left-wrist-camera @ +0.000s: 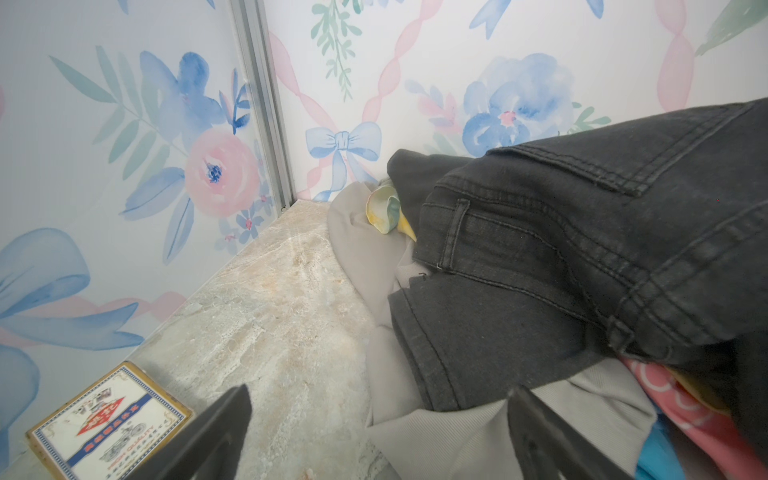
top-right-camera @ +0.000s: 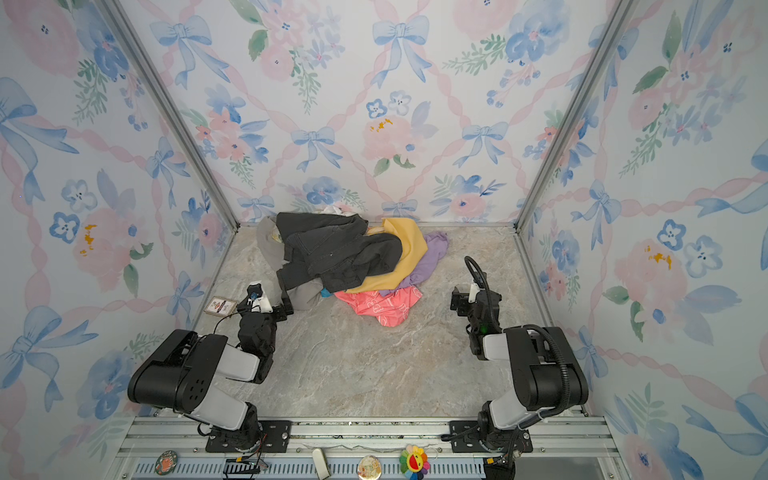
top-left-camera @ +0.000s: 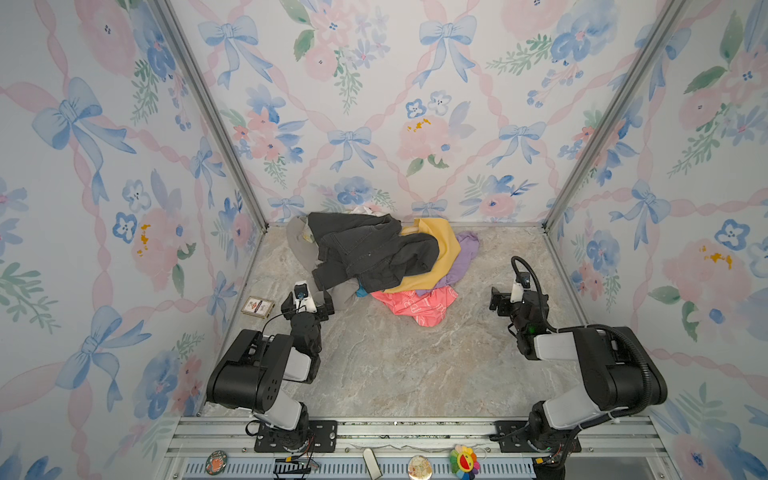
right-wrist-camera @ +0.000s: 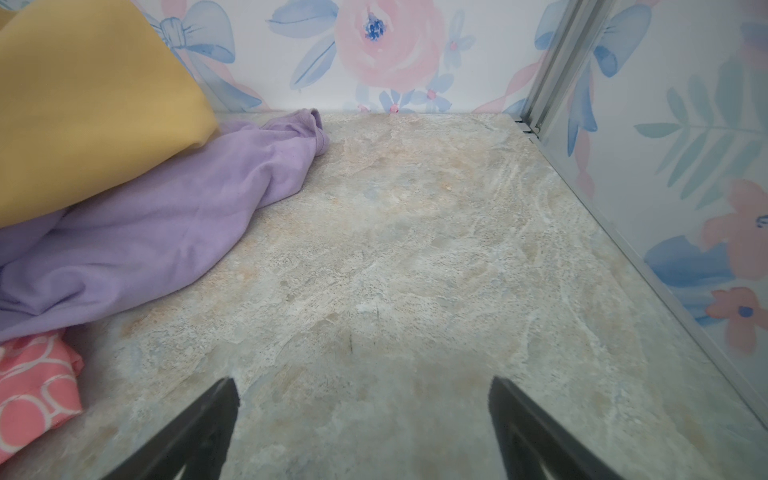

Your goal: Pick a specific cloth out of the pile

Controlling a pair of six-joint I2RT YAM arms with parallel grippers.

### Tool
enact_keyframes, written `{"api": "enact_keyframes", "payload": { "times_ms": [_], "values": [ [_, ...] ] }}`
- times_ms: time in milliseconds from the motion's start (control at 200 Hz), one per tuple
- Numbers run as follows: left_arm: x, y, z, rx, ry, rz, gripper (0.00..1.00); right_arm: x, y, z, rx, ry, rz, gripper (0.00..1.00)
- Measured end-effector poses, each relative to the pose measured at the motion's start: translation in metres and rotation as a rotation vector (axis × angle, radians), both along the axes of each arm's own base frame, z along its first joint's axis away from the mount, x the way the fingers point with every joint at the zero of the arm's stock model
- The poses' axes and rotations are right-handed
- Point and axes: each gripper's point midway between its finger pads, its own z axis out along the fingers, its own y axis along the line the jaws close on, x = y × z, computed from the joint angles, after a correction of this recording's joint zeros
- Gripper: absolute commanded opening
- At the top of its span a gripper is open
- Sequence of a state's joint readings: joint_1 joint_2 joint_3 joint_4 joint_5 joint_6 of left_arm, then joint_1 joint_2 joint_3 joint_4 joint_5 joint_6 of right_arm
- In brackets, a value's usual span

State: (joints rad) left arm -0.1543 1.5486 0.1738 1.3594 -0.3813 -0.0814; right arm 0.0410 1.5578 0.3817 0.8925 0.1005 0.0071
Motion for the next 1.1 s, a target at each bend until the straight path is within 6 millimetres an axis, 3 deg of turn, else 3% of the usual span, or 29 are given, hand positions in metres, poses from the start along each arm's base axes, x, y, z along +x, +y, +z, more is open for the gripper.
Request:
{"api": "enact_keyframes", "payload": {
  "times_ms": [270,470,660,970,1100],
  "values": [
    [-0.001,-0.01,0.002,0.02,-0.002,-0.02,0.97,-0.001,-0.006,0.008,0.014,-0.025,-0.021,0.97],
    [-0.003,-0.008,0.014,0.019,-0.028,-0.009,0.98,-0.009,-0.009,0.015,0.012,-0.056,-0.037,0.97],
    [-0.002,-0.005,0.017,0.025,-0.004,0.018,0.98,-0.016,-0.012,0.037,-0.001,-0.091,-0.073,0.97],
    [0.003,-0.005,0.046,0.02,-0.031,0.046,0.98,-0.018,-0.013,0.054,-0.039,-0.047,-0.162,0.97],
    [0.005,-0.008,0.06,-0.003,-0.052,0.03,0.98,-0.021,-0.01,0.071,-0.054,-0.056,-0.184,0.97]
  ]
}}
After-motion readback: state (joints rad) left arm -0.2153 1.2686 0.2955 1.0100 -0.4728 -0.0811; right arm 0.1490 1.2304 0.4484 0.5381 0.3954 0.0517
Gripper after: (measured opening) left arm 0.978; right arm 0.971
